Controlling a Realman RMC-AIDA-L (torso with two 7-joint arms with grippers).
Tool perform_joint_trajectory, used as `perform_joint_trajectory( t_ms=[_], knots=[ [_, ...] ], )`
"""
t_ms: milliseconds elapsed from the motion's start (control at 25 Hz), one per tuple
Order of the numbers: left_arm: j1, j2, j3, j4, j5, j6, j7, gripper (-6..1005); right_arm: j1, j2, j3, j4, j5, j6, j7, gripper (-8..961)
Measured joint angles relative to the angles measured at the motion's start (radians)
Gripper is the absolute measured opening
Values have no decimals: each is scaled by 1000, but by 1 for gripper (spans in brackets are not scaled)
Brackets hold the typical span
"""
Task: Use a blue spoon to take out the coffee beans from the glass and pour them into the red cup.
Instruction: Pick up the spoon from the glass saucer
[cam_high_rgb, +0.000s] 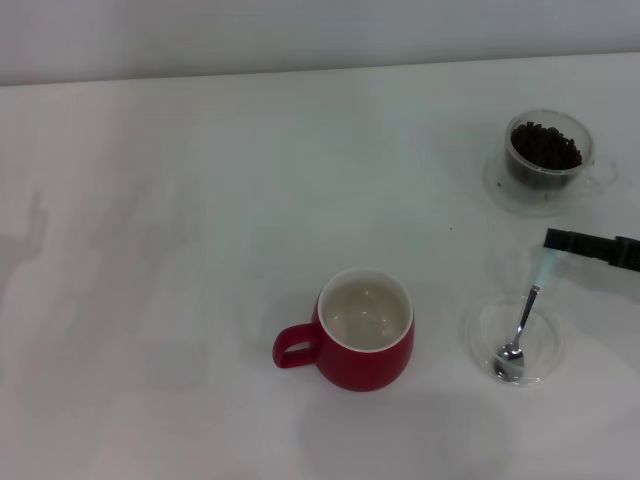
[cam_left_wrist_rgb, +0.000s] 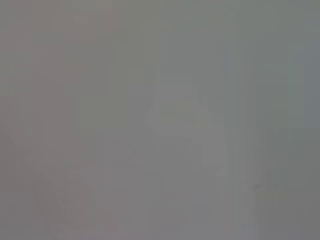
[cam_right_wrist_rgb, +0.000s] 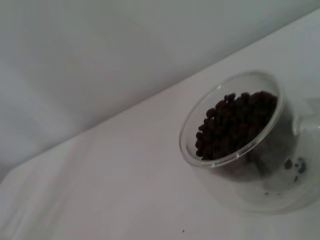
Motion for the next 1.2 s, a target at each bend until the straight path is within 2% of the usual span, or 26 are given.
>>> perform_joint_trajectory(
  t_ms=[360, 640, 840, 1200],
  knots=[
    [10, 0, 0, -19, -1, -1, 1, 578, 24, 13, -45, 2, -10, -11, 6, 842],
    [9, -3, 2, -41, -1, -8, 1, 578, 27, 10, -50, 3, -8, 35, 10, 841],
    [8, -4, 1, -42, -1, -9, 1, 578, 26, 7, -47, 3, -6, 45, 11, 669],
    [6, -3, 4, -42, -1, -11, 1, 578, 35, 9, -53, 3, -10, 35, 13, 617]
  ],
)
